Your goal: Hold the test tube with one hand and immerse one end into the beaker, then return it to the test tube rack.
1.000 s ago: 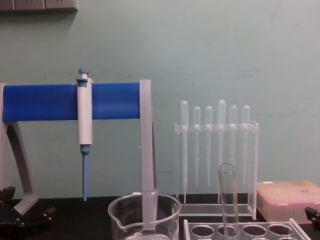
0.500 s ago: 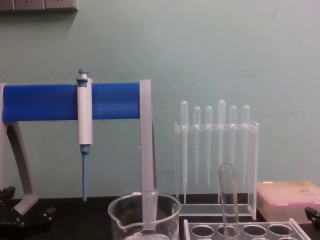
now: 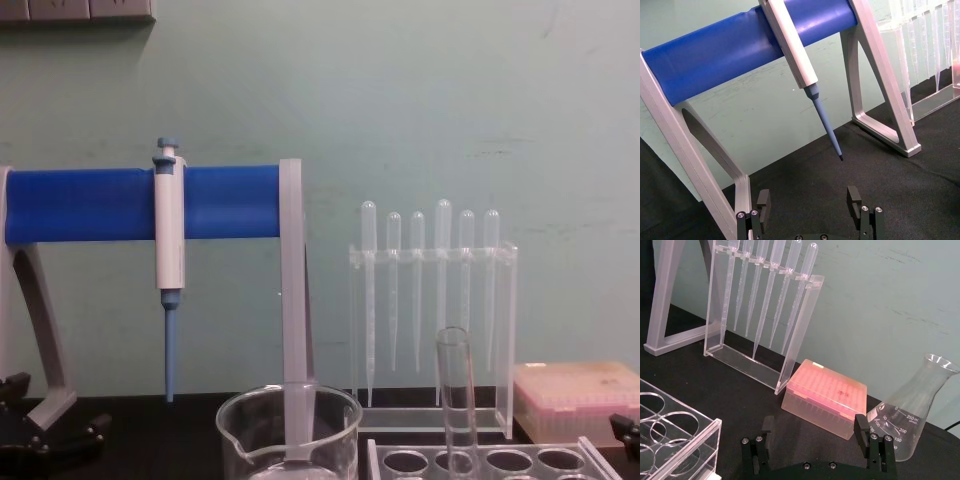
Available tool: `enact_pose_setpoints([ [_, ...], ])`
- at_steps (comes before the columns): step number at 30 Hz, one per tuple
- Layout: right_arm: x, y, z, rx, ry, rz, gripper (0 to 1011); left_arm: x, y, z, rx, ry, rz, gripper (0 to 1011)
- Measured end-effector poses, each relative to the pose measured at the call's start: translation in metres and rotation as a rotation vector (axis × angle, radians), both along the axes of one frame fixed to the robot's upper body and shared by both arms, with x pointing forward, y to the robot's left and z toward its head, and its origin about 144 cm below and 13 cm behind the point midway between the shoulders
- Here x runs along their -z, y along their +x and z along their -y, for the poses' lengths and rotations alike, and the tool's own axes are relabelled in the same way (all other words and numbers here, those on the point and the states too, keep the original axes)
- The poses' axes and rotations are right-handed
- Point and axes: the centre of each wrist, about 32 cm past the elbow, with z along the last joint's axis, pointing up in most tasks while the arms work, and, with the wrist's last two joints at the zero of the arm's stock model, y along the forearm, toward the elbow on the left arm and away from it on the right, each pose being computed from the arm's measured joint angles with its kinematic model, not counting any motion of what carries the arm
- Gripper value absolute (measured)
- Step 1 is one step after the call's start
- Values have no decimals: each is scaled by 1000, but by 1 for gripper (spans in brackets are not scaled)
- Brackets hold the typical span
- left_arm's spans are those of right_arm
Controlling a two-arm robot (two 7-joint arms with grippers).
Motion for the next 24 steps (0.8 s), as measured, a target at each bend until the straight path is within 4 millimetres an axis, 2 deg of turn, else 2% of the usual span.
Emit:
enact_pose_setpoints([
  [6, 0, 0, 0, 0, 0, 0, 1000, 0, 0, 0, 0, 0, 0, 1000],
  [9, -9, -4, 1, -16, 9, 20, 1000, 0, 0, 0, 0, 0, 0, 1000],
  [16, -37, -16, 5, -63, 54, 53, 1002, 0, 0, 0, 0, 0, 0, 1000],
  [18, -52, -22, 9, -96, 79, 55, 1000, 0, 0, 0, 0, 0, 0, 1000],
  [24, -76, -32, 20, -197, 107, 29, 1000, 0, 0, 0, 0, 0, 0, 1000],
])
